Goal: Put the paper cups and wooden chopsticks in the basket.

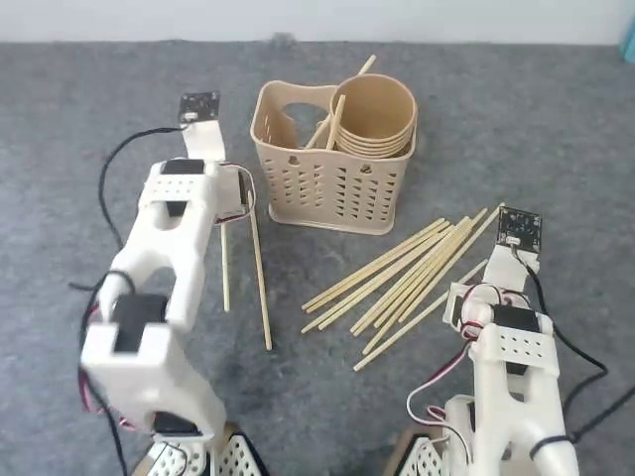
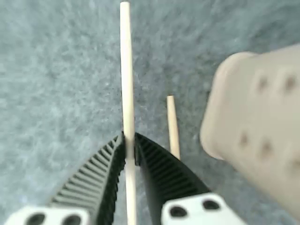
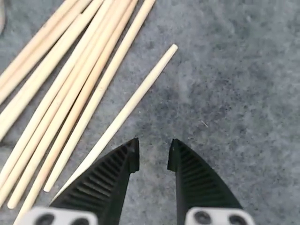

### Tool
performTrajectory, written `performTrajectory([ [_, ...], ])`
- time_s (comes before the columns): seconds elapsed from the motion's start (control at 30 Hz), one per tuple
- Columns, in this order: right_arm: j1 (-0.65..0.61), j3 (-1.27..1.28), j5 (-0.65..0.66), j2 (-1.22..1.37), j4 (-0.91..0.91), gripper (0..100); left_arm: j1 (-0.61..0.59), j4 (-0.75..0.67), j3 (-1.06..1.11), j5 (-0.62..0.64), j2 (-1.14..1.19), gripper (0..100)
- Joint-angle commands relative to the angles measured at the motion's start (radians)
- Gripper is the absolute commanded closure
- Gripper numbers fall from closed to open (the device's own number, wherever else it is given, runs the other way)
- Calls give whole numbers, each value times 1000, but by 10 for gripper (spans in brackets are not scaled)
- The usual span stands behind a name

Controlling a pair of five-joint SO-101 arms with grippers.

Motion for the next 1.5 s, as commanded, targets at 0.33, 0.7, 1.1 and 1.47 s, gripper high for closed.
performTrajectory([
  [0.33, 12, -2, 15, -22, -22, 876, -18, -187, 90, 11, -689, 988],
  [0.7, 8, 8, 15, -22, -30, 876, 17, -681, 96, 14, -835, 988],
  [1.1, 7, 61, 15, -33, -120, 876, 221, -1042, 183, 5, -827, 988],
  [1.47, 7, 61, 15, -33, -120, 876, 239, -1272, 504, 5, -825, 988],
])
